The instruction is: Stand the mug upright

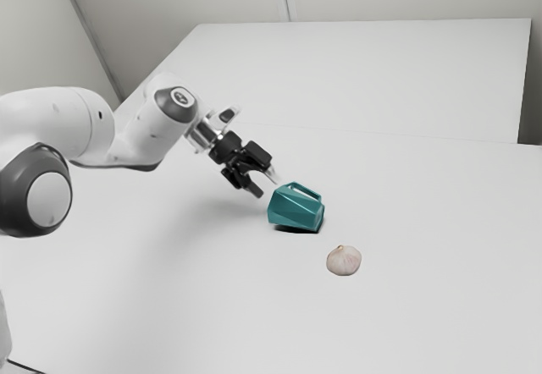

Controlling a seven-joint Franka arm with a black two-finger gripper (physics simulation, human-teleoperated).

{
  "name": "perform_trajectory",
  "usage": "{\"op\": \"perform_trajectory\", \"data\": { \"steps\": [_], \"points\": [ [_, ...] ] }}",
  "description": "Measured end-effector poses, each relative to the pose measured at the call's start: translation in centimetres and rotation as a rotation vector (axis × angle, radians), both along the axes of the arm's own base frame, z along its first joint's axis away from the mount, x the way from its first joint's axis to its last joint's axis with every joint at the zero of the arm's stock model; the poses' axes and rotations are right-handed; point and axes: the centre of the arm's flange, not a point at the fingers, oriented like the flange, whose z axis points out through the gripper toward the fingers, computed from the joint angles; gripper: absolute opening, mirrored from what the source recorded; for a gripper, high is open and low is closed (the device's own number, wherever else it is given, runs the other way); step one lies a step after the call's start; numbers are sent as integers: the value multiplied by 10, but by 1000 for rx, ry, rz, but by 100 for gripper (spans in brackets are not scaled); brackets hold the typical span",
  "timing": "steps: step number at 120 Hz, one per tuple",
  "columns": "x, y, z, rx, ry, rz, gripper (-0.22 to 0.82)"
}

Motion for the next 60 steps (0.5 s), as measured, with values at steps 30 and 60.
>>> {"op": "perform_trajectory", "data": {
  "steps": [30, 60],
  "points": [
    [-8, -9, -16, -101, -12, -53, 60],
    [-13, -24, -31, -203, -2, -97, 59]
  ]
}}
